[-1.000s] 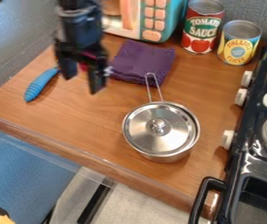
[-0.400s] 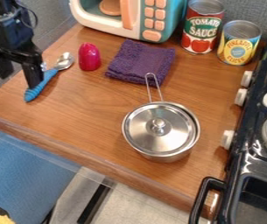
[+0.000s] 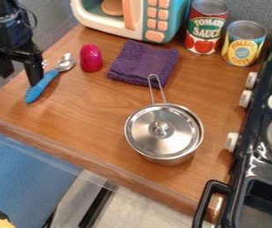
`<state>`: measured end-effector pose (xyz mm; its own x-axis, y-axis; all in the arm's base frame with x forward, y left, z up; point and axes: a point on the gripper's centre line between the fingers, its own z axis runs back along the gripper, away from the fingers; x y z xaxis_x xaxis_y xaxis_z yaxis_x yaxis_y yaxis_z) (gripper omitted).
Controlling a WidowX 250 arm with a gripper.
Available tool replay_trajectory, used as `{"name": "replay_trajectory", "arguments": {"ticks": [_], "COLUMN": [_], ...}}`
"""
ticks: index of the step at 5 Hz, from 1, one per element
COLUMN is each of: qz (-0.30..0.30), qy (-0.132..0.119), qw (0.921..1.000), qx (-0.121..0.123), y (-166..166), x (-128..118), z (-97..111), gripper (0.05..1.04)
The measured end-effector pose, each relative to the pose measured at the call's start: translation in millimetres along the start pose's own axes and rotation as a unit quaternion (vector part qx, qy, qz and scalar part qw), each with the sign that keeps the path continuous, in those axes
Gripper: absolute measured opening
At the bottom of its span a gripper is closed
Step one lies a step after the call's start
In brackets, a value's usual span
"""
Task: Moved the blue spoon to the left of the pot
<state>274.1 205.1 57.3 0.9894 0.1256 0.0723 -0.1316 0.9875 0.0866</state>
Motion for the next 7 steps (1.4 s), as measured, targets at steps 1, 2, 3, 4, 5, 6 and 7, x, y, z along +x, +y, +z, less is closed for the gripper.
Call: {"name": "replay_trajectory", "arguments": {"ticks": [1, 2, 3, 4, 5, 6, 7], "qz": [0.007, 0.014, 0.023, 0.037, 0.039, 0.042, 0.045], "qy": [0.001, -0.001, -0.008, -0.010, 0.004, -0.001, -0.013], "qw": [1.0000, 0.9999, 0.9997, 0.9992, 0.9992, 0.9991, 0.9989], "qx": [-0.002, -0.004, -0.007, -0.009, -0.007, -0.005, -0.001], "y": [1.8, 1.3, -0.3, -1.7, -2.1, -0.4, 2.3], "x": [5.7, 7.2, 8.0, 7.4, 3.4, 6.9, 13.5], "z": [-9.1, -11.1, -12.1, -14.4, -14.9, -12.5, -8.2], "gripper": [0.950, 0.757, 0.569, 0.754, 0.992, 1.006, 1.001]}}
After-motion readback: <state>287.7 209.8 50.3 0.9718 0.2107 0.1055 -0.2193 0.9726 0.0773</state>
